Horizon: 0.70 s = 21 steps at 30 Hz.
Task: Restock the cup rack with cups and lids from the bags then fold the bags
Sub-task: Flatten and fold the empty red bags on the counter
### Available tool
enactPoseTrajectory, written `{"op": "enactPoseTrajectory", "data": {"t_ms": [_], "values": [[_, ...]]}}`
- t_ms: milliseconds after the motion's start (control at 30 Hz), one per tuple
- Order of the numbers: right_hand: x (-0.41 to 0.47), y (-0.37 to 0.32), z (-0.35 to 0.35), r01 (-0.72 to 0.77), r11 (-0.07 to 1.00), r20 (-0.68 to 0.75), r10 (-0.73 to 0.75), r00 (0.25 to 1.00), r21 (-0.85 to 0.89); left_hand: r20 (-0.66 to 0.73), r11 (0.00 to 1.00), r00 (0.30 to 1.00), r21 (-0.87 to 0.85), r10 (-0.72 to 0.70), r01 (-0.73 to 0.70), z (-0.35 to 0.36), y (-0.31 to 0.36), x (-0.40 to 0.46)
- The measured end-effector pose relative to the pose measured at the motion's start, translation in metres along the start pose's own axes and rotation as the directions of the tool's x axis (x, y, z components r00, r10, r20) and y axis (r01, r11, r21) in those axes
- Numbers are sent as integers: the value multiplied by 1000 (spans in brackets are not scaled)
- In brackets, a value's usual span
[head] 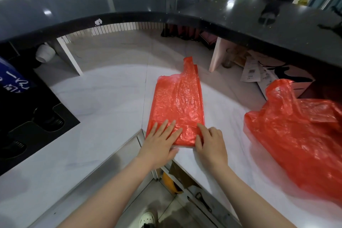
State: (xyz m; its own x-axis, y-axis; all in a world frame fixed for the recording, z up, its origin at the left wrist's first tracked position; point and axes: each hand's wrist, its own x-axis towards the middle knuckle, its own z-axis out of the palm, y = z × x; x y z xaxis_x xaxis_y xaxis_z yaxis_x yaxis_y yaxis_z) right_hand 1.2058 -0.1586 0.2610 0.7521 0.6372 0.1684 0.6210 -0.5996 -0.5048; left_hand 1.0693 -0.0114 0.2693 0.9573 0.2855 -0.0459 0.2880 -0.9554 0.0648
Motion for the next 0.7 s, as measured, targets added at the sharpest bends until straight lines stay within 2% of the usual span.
{"op": "enactPoseTrajectory", "data": {"t_ms": [33,100,133,200,267,367,567,700], "values": [[-2,-1,0,46,996,-28,-48,998,-80,21,1000,1000,0,-19,19,4,0,0],[-5,-3,-1,230,955,-15,-237,971,-186,28,999,999,-6,-46,46,9,1,-2],[-4,-3,-1,325,925,42,-324,945,-197,23,998,998,-6,-62,62,10,1,-3],[2,-2,-2,404,894,212,-364,907,-193,5,995,995,-7,-101,101,11,3,-7],[7,0,-1,408,889,356,-319,878,-207,-3,989,990,-22,-144,144,12,5,-8],[12,2,2,404,885,448,-272,852,-230,2,983,983,-39,-182,182,12,8,-9],[14,1,3,360,902,446,-228,866,-239,26,953,953,-19,-302,303,12,10,-10],[12,0,-1,316,939,396,-240,886,-138,44,963,962,-4,-270,271,13,2,-15]]}}
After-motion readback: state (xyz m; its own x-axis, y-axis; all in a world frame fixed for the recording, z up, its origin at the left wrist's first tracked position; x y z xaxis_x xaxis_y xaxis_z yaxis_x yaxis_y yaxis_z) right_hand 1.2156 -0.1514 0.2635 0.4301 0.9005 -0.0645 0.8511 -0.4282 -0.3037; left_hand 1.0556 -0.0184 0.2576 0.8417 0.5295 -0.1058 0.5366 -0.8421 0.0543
